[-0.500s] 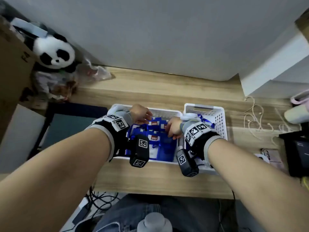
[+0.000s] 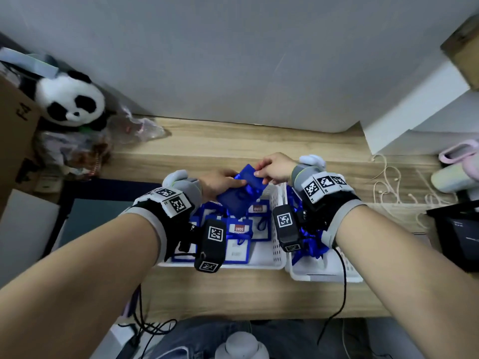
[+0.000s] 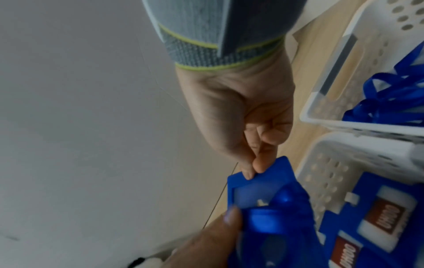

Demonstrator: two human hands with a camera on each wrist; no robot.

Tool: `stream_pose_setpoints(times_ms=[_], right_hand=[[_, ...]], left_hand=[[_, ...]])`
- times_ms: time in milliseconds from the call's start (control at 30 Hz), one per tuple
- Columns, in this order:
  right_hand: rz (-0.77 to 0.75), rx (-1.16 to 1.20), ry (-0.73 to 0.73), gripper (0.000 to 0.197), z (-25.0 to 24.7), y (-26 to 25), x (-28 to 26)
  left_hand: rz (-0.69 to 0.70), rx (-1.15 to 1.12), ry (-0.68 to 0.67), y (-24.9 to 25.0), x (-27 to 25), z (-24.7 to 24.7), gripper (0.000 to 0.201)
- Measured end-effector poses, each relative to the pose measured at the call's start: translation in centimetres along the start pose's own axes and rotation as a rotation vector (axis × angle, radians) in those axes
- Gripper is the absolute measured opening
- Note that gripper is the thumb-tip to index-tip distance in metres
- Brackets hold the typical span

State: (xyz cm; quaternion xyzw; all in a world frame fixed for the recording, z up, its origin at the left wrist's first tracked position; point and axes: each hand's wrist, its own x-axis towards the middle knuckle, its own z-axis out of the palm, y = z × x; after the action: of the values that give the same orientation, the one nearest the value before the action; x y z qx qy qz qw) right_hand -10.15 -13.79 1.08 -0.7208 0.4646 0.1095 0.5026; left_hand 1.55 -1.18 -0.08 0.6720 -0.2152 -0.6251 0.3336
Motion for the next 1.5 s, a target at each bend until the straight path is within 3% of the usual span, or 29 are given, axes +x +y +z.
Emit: stream_pose_setpoints(times_ms=[133,233,333,467,567,633,700,800,900,1033,1133,1233,1367,1433,1500], right_hand=[[-0.165,0.080,0.046,0.010,0.0,-0.2,-0.4],[-0.214,-0.024,-0.037,0.015,0.4,0.2,-0.4],[-0.216,-0.145,-0.049,0.004,0.7,0.7,0.0],[-0.125,-0.044,0.038,0.019,0.2,1.3,0.7],[0.063,0.167,0.184,0.021,-0.8,1.9,1.2],[0.080,0.324,0.116,0.020,-1.3,2.1,1.0],[0.026,0.385,-0.049,0.014,-1.2,1.6,0.2],[-0.010,0.406,-0.239,0.019,-0.6,0.7,-0.6],[-0.029,0.434,-0.310,0.020,-0.2,0.5,-0.7],[-0.099,0.320,-0.266,0.006,0.1,0.8,-0.3],[-0.060,0.391,-0.262,0.014,-0.1,1.0,-0.2],[0.027,0.487,-0.111,0.024,-0.7,0.8,0.0],[0.126,0.802,0.127,0.029,-1.7,0.2,0.6],[0.124,0.950,0.194,0.030,-2.5,-0.1,0.9],[0.141,0.945,0.163,0.035,-3.3,-0.1,1.0]], left_hand=[[0.038,0.013,0.170,0.1,0.6,-0.5,0.019],[0.029,-0.016,0.209,0.0,0.7,-0.8,0.026],[0.056,-0.027,0.225,-0.2,0.8,-0.8,0.022],[0.096,-0.076,0.250,-0.5,0.7,-1.7,0.028],[0.074,-0.128,0.153,-0.7,0.2,-2.8,0.024],[0.048,-0.144,0.078,-0.7,-0.1,-3.2,0.020],[0.045,-0.148,0.055,-0.5,-0.4,-3.3,0.020],[0.071,-0.167,0.078,0.1,-0.5,-3.1,0.030],[0.075,-0.178,0.159,0.3,-0.6,-3.2,0.035],[0.077,-0.181,0.131,0.0,-0.5,-3.5,0.037],[0.082,-0.236,0.139,-0.6,-0.4,-4.0,0.036],[0.081,-0.252,0.055,-0.7,-0.6,-4.3,0.027],[0.019,-0.063,-0.129,0.3,-1.6,-3.6,0.030],[-0.015,0.110,-0.070,0.5,-1.6,-3.7,0.038],[-0.024,0.188,0.129,0.4,-1.0,-3.9,0.042]])
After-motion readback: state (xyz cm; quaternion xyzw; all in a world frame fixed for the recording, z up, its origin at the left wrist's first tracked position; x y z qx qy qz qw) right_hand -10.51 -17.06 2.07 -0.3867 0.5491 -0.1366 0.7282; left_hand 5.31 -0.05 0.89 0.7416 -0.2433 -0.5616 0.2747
